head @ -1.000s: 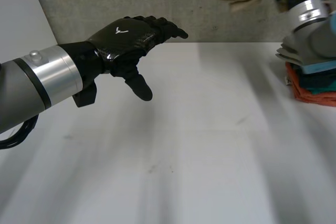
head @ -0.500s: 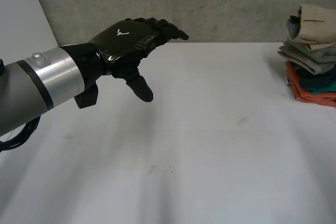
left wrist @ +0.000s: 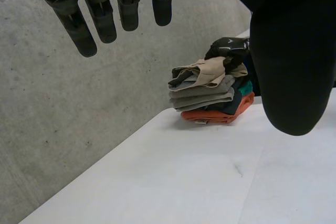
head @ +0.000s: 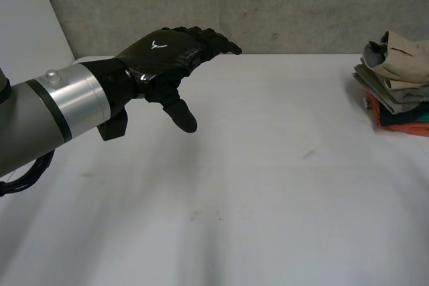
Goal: Fold the laundry.
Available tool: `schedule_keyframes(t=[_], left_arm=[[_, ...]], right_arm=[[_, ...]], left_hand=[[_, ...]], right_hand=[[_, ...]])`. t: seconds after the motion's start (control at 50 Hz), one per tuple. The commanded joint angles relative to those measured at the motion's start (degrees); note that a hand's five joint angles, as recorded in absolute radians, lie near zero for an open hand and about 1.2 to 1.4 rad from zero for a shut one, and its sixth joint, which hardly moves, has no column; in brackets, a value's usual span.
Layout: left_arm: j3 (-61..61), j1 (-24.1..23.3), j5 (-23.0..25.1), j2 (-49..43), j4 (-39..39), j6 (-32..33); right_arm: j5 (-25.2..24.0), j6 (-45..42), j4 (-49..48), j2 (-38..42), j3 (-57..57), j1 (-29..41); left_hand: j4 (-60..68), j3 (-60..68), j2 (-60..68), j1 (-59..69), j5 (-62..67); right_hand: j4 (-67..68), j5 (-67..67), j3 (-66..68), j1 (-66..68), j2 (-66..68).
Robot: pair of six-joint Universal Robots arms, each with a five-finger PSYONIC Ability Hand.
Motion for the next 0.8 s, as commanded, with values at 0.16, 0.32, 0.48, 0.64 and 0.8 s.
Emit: schedule_keyframes(t=[0.16, 0.32, 0.48, 0.64, 0.8], left_arm=[[0.09, 0.09, 0.00, -0.04, 0.16, 0.00], [0.09, 0.27, 0.00, 0.05, 0.16, 0.00], [0.09, 0.27, 0.00, 0.05, 0.16, 0.00], [0.09, 0.44, 0.00, 0.40, 0.16, -0.35], [0.18, 0.53, -0.61, 1.02, 2.00, -2.54]], right_arm=[[6.68, -0.53, 2.95, -5.52, 4.58, -0.18], [8.98, -0.62, 1.63, -12.91, 11.00, -0.18], [9.42, -0.62, 2.60, -16.78, 14.34, -0.53], [11.43, -2.73, 3.21, -25.22, 21.90, -6.76], [31.72, -9.05, 4.97, -29.88, 21.82, -13.28]], left_hand=[[2.78, 2.32, 2.73, 3.04, 1.89], [2.78, 2.32, 2.73, 3.04, 1.89], [2.78, 2.32, 2.73, 3.04, 1.89], [2.61, 2.15, 2.57, 2.87, 1.72], [2.44, 1.98, 2.40, 2.70, 1.55]], right_hand=[[-58.36, -55.85, -56.50, -41.38, -57.12], [-58.36, -55.85, -56.50, -41.38, -57.12], [-58.36, -55.85, -56.50, -41.38, -57.12], [-58.36, -55.85, -56.50, -41.38, -57.12], [-58.36, -55.85, -56.50, -41.38, -57.12]])
